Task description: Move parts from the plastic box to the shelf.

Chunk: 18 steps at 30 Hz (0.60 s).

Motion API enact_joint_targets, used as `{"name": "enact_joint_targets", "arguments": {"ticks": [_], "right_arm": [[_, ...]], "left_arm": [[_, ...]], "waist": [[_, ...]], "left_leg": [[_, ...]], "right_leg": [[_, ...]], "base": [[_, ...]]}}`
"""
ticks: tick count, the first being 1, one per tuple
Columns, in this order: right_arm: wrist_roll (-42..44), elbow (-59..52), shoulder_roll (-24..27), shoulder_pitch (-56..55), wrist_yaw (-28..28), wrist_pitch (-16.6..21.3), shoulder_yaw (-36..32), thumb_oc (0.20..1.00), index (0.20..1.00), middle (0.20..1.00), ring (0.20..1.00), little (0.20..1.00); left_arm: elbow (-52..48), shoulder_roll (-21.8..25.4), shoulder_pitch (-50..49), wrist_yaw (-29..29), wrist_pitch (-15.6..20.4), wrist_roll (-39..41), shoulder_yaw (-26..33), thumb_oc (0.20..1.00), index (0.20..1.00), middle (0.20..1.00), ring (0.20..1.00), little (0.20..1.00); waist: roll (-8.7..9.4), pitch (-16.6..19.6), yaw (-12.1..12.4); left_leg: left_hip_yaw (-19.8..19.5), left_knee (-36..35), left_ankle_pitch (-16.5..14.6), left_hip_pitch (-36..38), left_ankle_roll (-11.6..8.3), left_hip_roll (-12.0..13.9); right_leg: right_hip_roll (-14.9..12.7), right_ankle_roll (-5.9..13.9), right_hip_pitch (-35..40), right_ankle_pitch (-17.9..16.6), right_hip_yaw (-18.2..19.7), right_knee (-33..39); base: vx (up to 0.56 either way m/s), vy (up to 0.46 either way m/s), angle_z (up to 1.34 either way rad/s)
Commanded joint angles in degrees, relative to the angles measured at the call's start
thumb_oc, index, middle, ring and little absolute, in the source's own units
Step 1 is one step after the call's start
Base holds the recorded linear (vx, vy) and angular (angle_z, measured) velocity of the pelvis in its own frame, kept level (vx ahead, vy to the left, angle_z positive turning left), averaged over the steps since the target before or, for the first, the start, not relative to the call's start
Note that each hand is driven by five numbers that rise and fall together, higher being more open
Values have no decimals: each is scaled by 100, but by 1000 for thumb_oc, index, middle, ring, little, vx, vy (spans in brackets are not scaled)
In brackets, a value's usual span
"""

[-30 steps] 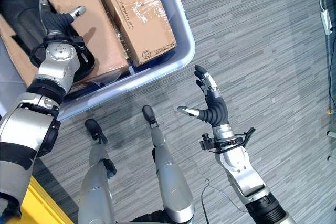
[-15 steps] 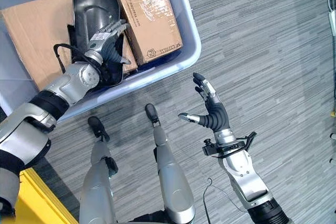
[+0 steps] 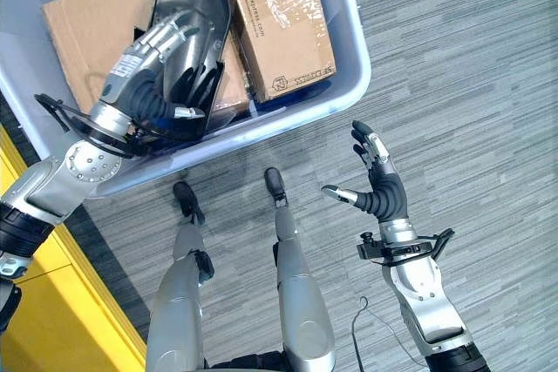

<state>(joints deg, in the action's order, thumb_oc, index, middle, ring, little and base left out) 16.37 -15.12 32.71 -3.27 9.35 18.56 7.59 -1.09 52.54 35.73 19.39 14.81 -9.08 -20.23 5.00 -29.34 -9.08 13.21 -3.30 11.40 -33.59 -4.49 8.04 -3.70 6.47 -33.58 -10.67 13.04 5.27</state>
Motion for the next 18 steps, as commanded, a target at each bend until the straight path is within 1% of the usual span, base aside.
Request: {"name": "enact_joint_targets", "arguments": {"ticks": [1, 2, 7, 8, 9, 11, 12, 13, 14, 15, 16, 17, 18], "right_arm": [[-79, -463, 235, -281, 74, 378, -608, 1000, 1000, 1000, 1000, 1000], [-94, -487, 213, -292, 89, 382, -590, 1000, 1000, 1000, 1000, 1000], [-150, -580, 193, -307, 147, 344, -567, 1000, 1000, 1000, 1000, 1000], [-198, -594, 194, -298, 198, 350, -528, 1000, 1000, 1000, 1000, 1000], [-212, -599, 182, -298, 224, 352, -554, 1000, 1000, 1000, 1000, 1000], [-269, -610, 152, -276, 293, 331, -508, 1000, 1000, 1000, 1000, 1000], [-286, -608, 133, -272, 328, 332, -504, 1000, 1000, 1000, 1000, 1000], [-346, -557, 124, -233, 372, 324, -440, 1000, 1000, 1000, 1000, 1000], [-353, -548, 125, -225, 379, 329, -434, 1000, 1000, 1000, 1000, 1000], [-392, -529, 95, -171, 441, 301, -413, 1000, 1000, 1000, 1000, 1000], [-404, -495, 54, -127, 503, 257, -370, 1000, 1000, 1000, 1000, 1000], [-418, -460, 36, -64, 556, 265, -322, 1000, 1000, 1000, 1000, 1000], [-421, -430, -30, 63, 638, 218, -225, 1000, 1000, 1000, 1000, 1000]], "left_arm": [[-519, 17, -69, 408, 510, 579, 644, 1000, 1000, 1000, 1000, 1000], [-682, -132, -223, 518, 586, 729, 838, 1000, 1000, 1000, 1000, 1000], [-1069, -671, -759, 705, 598, 898, 1254, 1000, 1000, 1000, 1000, 1000], [-1152, -930, -938, 885, 539, 732, 1355, 1000, 1000, 1000, 1000, 1000], [-1177, -969, -1004, 924, 491, 604, 1386, 1000, 1000, 1000, 1000, 1000], [-1123, -1234, -1134, 1078, 406, 462, 1403, 1000, 1000, 1000, 1000, 1000], [-1065, -1340, -1195, 1190, 276, 274, 1434, 1000, 1000, 1000, 1000, 1000], [-967, -1393, -1134, 1368, 48, -205, 1455, 1000, 1000, 1000, 1000, 1000], [-965, -1401, -1129, 1386, 39, -231, 1445, 1000, 1000, 1000, 1000, 1000], [-952, -1593, -1160, 1432, 34, -245, 1425, 1000, 1000, 1000, 1000, 1000], [-867, -1917, -1215, 1428, 19, -88, 1379, 1000, 1000, 1000, 1000, 1000], [-761, -1996, -1139, 1525, -124, -351, 1348, 1000, 1000, 1000, 1000, 1000], [-462, -2252, -1002, 1679, -267, -464, 1260, 1000, 1000, 1000, 1000, 1000]], "waist": [[-165, -46, -211], [-167, -46, -201], [-155, -46, -182], [-143, -46, -176], [-134, -46, -168], [-128, -46, -164], [-129, -46, -158], [-122, -46, -156], [-123, -46, -157], [-103, -46, -152], [-98, -46, -146], [-95, -46, -144], [-76, -46, -144]], "left_leg": [[-177, 660, -586, -100, -170, 49], [-182, 660, -591, -100, -169, 46], [-177, 657, -611, -103, -158, 35], [-169, 651, -626, -94, -150, 29], [-164, 651, -632, -97, -148, 24], [-155, 657, -636, -106, -145, 24], [-158, 657, -637, -108, -141, 21], [-155, 653, -645, -97, -142, 19], [-154, 652, -645, -97, -142, 18], [-153, 654, -647, -94, -141, 18], [-152, 654, -645, -84, -130, 15], [-158, 657, -652, -74, -127, 18], [-158, 662, -660, -54, -119, 18]], "right_leg": [[-453, 275, 275, 626, -577, -601], [-458, 272, 274, 626, -579, -601], [-460, 254, 264, 625, -587, -598], [-459, 253, 262, 622, -575, -593], [-459, 253, 264, 623, -579, -584], [-465, 249, 256, 620, -590, -586], [-463, 243, 254, 626, -590, -588], [-460, 236, 262, 630, -592, -587], [-462, 236, 262, 631, -592, -587], [-458, 234, 266, 632, -599, -585], [-455, 224, 269, 628, -599, -589], [-461, 222, 281, 630, -606, -588], [-452, 216, 289, 633, -602, -601]], "base": [[0, 0, 0], [0, 0, 0], [4, -7, 6], [8, -11, 4], [0, 0, 0], [0, 0, 0], [0, 0, 0], [0, 0, 0], [0, 0, 0], [0, 0, 0], [0, 0, 0], [0, 0, 0], [0, 0, 0]]}}
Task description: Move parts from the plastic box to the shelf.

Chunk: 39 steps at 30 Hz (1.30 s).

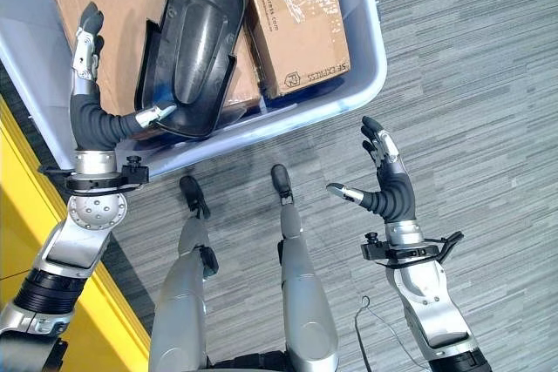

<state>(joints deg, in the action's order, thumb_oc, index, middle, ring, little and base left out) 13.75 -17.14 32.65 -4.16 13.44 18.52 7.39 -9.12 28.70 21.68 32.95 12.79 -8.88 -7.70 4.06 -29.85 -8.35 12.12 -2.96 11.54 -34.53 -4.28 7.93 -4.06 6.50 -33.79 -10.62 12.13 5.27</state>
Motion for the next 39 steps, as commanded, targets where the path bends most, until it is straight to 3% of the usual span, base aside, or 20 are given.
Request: {"name": "enact_joint_targets", "arguments": {"ticks": [1, 3, 7, 15, 25, 32, 39], "right_arm": [[-161, -226, -22, 154, 230, 221, -206, 1000, 1000, 1000, 1000, 1000], [-146, -200, -40, 198, 256, 216, -165, 1000, 1000, 1000, 1000, 1000], [-172, -66, -99, 327, 376, 143, -104, 1000, 1000, 1000, 1000, 1000], [-55, -15, -163, 379, 358, 67, 11, 1000, 1000, 1000, 1000, 1000], [25, -20, -146, 460, 291, -3, 66, 1000, 1000, 1000, 1000, 1000], [55, -40, -107, 457, 300, -1, 114, 1000, 1000, 1000, 1000, 1000], [89, -64, 9, 477, 286, 67, 217, 1000, 1000, 1000, 1000, 1000]], "left_arm": [[353, 130, 413, 327, -59, -484, 2, 1000, 1000, 1000, 1000, 1000], [527, 86, 483, 396, -158, -548, -37, 1000, 1000, 1000, 1000, 1000], [1601, 62, 881, 753, -815, -1366, -144, 1000, 1000, 1000, 1000, 1000], [2540, -93, 1328, 1260, -1251, -1223, 154, 1000, 1000, 1000, 1000, 1000], [2716, 35, 1504, 1456, -1391, -1114, 345, 1000, 1000, 1000, 1000, 1000], [3252, -8, 1904, 1452, -1454, -959, 54, 1000, 1000, 1000, 1000, 1000], [4538, -122, 2525, 1406, -1481, -599, -426, 1000, 1000, 1000, 1000, 1000]], "waist": [[17, 6, -215], [26, 6, -219], [53, 6, -242], [114, 6, -287], [127, 6, -294], [148, 6, -353], [171, 6, -429]], "left_leg": [[-48, 626, -674, 40, -139, 29], [-44, 630, -676, 50, -138, 28], [-20, 622, -669, 77, -133, 39], [-31, 662, -659, 14, -136, 48], [-89, 696, -651, -84, -138, 30], [-100, 742, -651, -174, -124, 22], [-111, 889, -688, -330, -111, 23]], "right_leg": [[-416, 213, 309, 629, -509, -601], [-410, 207, 316, 632, -507, -607], [-391, 194, 305, 636, -495, -611], [-362, 169, 250, 631, -477, -628], [-337, 147, 201, 630, -498, -644], [-331, 145, 136, 633, -507, -675], [-313, 144, -27, 669, -484, -790]], "base": [[0, 0, 0], [0, 0, 0], [-1, -1, -1], [0, 0, 0], [0, 0, 0], [0, 0, 0], [11, 1, 0]]}}
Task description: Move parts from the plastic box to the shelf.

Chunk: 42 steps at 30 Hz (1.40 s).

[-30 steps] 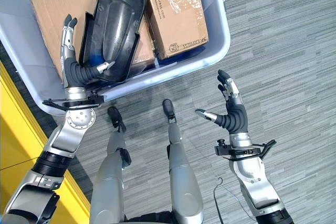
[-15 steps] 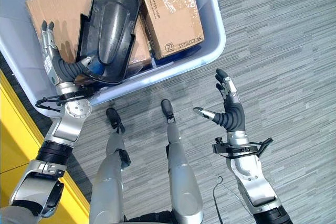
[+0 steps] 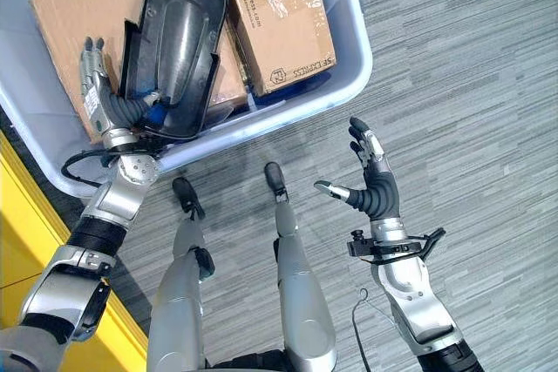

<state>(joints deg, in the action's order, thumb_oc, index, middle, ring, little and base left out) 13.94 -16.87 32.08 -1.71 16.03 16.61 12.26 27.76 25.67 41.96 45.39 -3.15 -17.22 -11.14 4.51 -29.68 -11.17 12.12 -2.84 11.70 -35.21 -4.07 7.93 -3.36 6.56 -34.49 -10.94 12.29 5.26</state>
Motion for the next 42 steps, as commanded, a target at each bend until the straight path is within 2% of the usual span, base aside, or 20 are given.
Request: {"name": "enact_joint_targets", "arguments": {"ticks": [1, 2, 4, 6, 12, 13, 14, 15, 19, 32, 42], "right_arm": [[85, -88, 90, 244, 34, 263, -253, 1000, 1000, 1000, 1000, 1000], [150, -95, 181, 272, 50, 308, -166, 1000, 1000, 1000, 1000, 1000], [170, -104, 222, 291, 44, 324, -147, 1000, 1000, 1000, 1000, 1000], [256, -148, 382, 339, 33, 378, -122, 1000, 1000, 1000, 1000, 1000], [399, -156, 520, 309, 38, 446, -142, 1000, 1000, 1000, 1000, 1000], [401, -145, 531, 294, 40, 450, -144, 1000, 1000, 1000, 1000, 1000], [436, -152, 531, 278, 28, 452, -144, 1000, 1000, 1000, 1000, 1000], [465, -149, 538, 263, 23, 457, -147, 1000, 1000, 1000, 1000, 1000], [532, -176, 562, 183, -28, 489, -171, 1000, 1000, 1000, 1000, 1000], [587, -182, 592, 161, -50, 547, -185, 1000, 1000, 1000, 1000, 1000], [682, -86, 614, 244, -58, 531, -126, 1000, 1000, 1000, 1000, 1000]], "left_arm": [[1068, 152, 602, 145, 102, 339, -141, 1000, 1000, 1000, 1000, 1000], [1761, 114, 1035, 158, 129, 691, -332, 1000, 1000, 1000, 1000, 1000], [2031, 135, 1185, 128, 145, 824, -386, 1000, 1000, 1000, 1000, 1000], [2772, 262, 1682, 54, 203, 1216, -565, 1000, 1000, 1000, 1000, 1000], [3582, 311, 2253, -74, 285, 1781, -720, 1000, 1000, 1000, 1000, 1000], [3638, 313, 2309, -88, 287, 1839, -734, 715, 715, 715, 715, 715], [3686, 295, 2323, -131, 286, 1891, -755, 495, 495, 495, 495, 495], [3751, 314, 2373, -184, 282, 1905, -803, 200, 200, 200, 200, 200], [3926, 317, 2518, -326, 281, 1902, -938, 200, 200, 200, 200, 200], [4030, 115, 2572, -456, 324, 1892, -1064, 200, 200, 200, 200, 200], [3874, 140, 2480, -503, 461, 2222, -901, 200, 200, 200, 200, 200]], "waist": [[128, -11, -163], [167, -11, -219], [182, -11, -239], [250, -11, -315], [289, -11, -391], [278, -11, -398], [275, -11, -410], [264, -11, -417], [246, -11, -432], [224, -11, -411], [191, -11, -352]], "left_leg": [[-160, 888, -866, -180, -165, 12], [-163, 985, -910, -271, -161, 33], [-163, 1035, -925, -323, -164, 44], [-186, 1245, -995, -539, -172, 105], [-298, 1782, -1189, -1029, -152, 231], [-320, 1875, -1212, -1117, -151, 253], [-333, 1947, -1237, -1182, -143, 263], [-352, 2039, -1270, -1255, -136, 286], [-399, 2163, -1319, -1443, -141, 307], [-458, 2154, -1316, -1448, -123, 244], [-485, 2176, -1316, -1329, -115, 210]], "right_leg": [[-376, 146, 115, 816, -516, -807], [-343, 141, 15, 845, -510, -888], [-331, 139, -36, 857, -501, -928], [-249, 126, -266, 924, -500, -1133], [-109, 84, -763, 1118, -486, -1643], [-94, 74, -874, 1150, -493, -1769], [-80, 66, -937, 1177, -482, -1831], [-63, 58, -1038, 1212, -488, -1947], [-32, 50, -1255, 1282, -513, -2120], [-34, 29, -1234, 1318, -562, -2141], [-66, 7, -1077, 1355, -595, -2198]], "base": [[78, -1, 2], [76, 0, 2], [0, 0, 0], [0, 0, 0], [-3, -7, -1], [0, 0, 0], [0, 0, 0], [0, 0, 0], [0, 0, 0], [-1, 2, -1], [-5, 10, 3]]}}
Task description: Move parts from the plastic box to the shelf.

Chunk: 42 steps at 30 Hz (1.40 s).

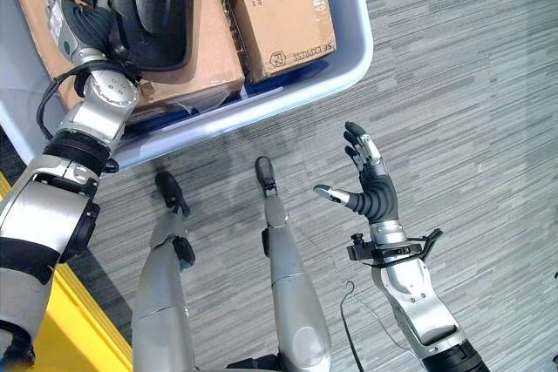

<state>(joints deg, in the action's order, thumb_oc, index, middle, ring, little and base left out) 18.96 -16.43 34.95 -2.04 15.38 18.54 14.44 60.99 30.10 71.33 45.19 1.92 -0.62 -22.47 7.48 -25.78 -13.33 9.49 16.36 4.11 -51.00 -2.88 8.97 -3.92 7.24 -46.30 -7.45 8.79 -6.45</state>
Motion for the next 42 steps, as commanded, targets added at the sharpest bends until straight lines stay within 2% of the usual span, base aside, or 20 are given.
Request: {"name": "enact_joint_targets", "arguments": {"ticks": [1, 3, 4, 6, 7, 8, 13, 15, 16, 17, 21, 25, 31, 36, 38, 42], "right_arm": [[179, -119, 327, 283, 13, 330, -336, 1000, 1000, 1000, 1000, 1000], [173, -92, 313, 287, 19, 302, -317, 1000, 1000, 1000, 1000, 1000], [131, -27, 270, 290, 62, 261, -264, 1000, 1000, 1000, 1000, 1000], [120, -8, 253, 297, 63, 250, -244, 1000, 1000, 1000, 1000, 1000], [65, 6, 223, 291, 85, 234, -223, 1000, 1000, 1000, 1000, 1000], [50, 9, 203, 284, 87, 233, -238, 1000, 1000, 1000, 1000, 1000], [-68, 130, -4, 222, 109, 139, -342, 1000, 1000, 1000, 1000, 1000], [-61, 158, -29, 218, 85, 105, -338, 1000, 1000, 1000, 1000, 1000], [-54, 217, -139, 147, 7, 5, -441, 1000, 1000, 1000, 1000, 1000], [-62, 235, -162, 135, -8, -16, -489, 1000, 1000, 1000, 1000, 1000], [-60, 256, -230, 124, -79, -83, -553, 1000, 1000, 1000, 1000, 1000], [-58, 275, -277, 58, -311, -207, -750, 1000, 1000, 1000, 1000, 1000], [-6, 260, -341, -202, -561, -310, -921, 1000, 1000, 1000, 1000, 1000], [32, 275, -407, -449, -775, -404, -1088, 1000, 1000, 1000, 1000, 1000], [25, 303, -424, -573, -918, -476, -1122, 1000, 1000, 1000, 1000, 1000], [40, 346, -425, -610, -1044, -517, -1095, 1000, 1000, 1000, 1000, 1000]], "left_arm": [[495, -310, -482, -491, 20, 686, 282, 200, 200, 200, 200, 200], [247, -330, -583, -451, 102, 837, 384, 200, 200, 200, 200, 200], [-273, -262, -788, -343, 216, 940, 525, 200, 200, 200, 200, 200], [-414, -232, -895, -346, 244, 953, 564, 200, 200, 200, 200, 200], [-1120, -123, -1208, -219, 256, 690, 596, 200, 200, 200, 200, 200], [-1513, -59, -1415, -165, 298, 548, 644, 200, 200, 200, 200, 200], [-3591, 67, -2955, -50, 453, 99, 1488, 200, 200, 200, 200, 200], [-3886, 62, -3214, -72, 459, 8, 1632, 200, 200, 200, 200, 200], [-4799, 166, -3975, -183, 500, -400, 2040, 200, 200, 200, 200, 200], [-5049, 218, -4187, -209, 535, -519, 2165, 200, 200, 200, 200, 200], [-5528, 313, -4661, -369, 614, -732, 2400, 200, 200, 200, 200, 200], [-6326, 469, -5368, -802, 820, -1052, 2650, 200, 200, 200, 200, 200], [-6815, 475, -6110, -1353, 1015, -1028, 2763, 200, 200, 200, 200, 200], [-7013, 404, -6912, -1977, 1147, -679, 2743, 200, 200, 200, 200, 200], [-7175, 317, -7500, -2488, 1193, -246, 2709, 200, 200, 200, 200, 200], [-7356, 198, -7970, -2875, 1205, 137, 2747, 200, 200, 200, 200, 200]], "waist": [[-113, -402, -121], [-132, -402, -93], [-171, -402, -28], [-170, -402, -16], [-203, -402, 52], [-217, -402, 97], [-295, -402, 334], [-300, -401, 374], [-334, -221, 503], [-358, -143, 561], [-394, 93, 648], [-504, 626, 795], [-596, 973, 874], [-660, 1294, 938], [-716, 1500, 1034], [-773, 1624, 1133]], "left_leg": [[-226, 258, -556, 276, -234, 95], [-237, 245, -549, 331, -230, 69], [-227, 158, -525, 475, -230, 19], [-229, 104, -503, 565, -230, 0], [-243, 7, -460, 716, -235, -42], [-214, -87, -255, 709, -196, -67], [-266, -644, -41, 1492, -235, -224], [-274, -770, 7, 1685, -242, -233], [-311, -1045, 83, 2121, -228, -251], [-322, -1141, 114, 2261, -232, -250], [-326, -1412, 163, 2645, -203, -244], [-345, -1634, 183, 3185, -168, -227], [-388, -1710, 139, 3594, -149, -231], [-460, -1697, 77, 3972, -115, -169], [-571, -1678, 82, 4236, -132, -80], [-713, -1684, 169, 4440, -199, 71]], "right_leg": [[-16, -63, 133, 1010, -253, -1033], [-31, -70, 202, 1011, -269, -1043], [-60, -66, 357, 1002, -297, -1009], [-74, -62, 446, 992, -312, -976], [-111, -63, 621, 984, -347, -919], [-124, -71, 625, 823, -355, -832], [-265, -24, 1441, 678, -485, -344], [-295, -10, 1629, 646, -513, -256], [-393, 23, 2069, 581, -599, -30], [-428, 40, 2199, 565, -633, 53], [-515, 72, 2504, 511, -692, 255], [-573, 110, 2988, 481, -771, 456], [-607, 124, 3371, 564, -856, 500], [-542, 87, 3711, 827, -936, 283], [-400, 23, 4003, 1140, -1041, 4], [-241, -80, 4253, 1447, -1195, -271]], "base": [[0, 0, 0], [-13, 13, 2], [-20, 24, 4], [-22, 20, 4], [-98, 16, 4], [-92, 17, 4], [-8, 11, 14], [42, 15, 22], [94, 25, 28], [114, 25, 28], [59, 17, 12], [89, 20, -1], [54, -11, 2], [42, -54, 6], [32, -154, 19], [2, -141, 20]]}}
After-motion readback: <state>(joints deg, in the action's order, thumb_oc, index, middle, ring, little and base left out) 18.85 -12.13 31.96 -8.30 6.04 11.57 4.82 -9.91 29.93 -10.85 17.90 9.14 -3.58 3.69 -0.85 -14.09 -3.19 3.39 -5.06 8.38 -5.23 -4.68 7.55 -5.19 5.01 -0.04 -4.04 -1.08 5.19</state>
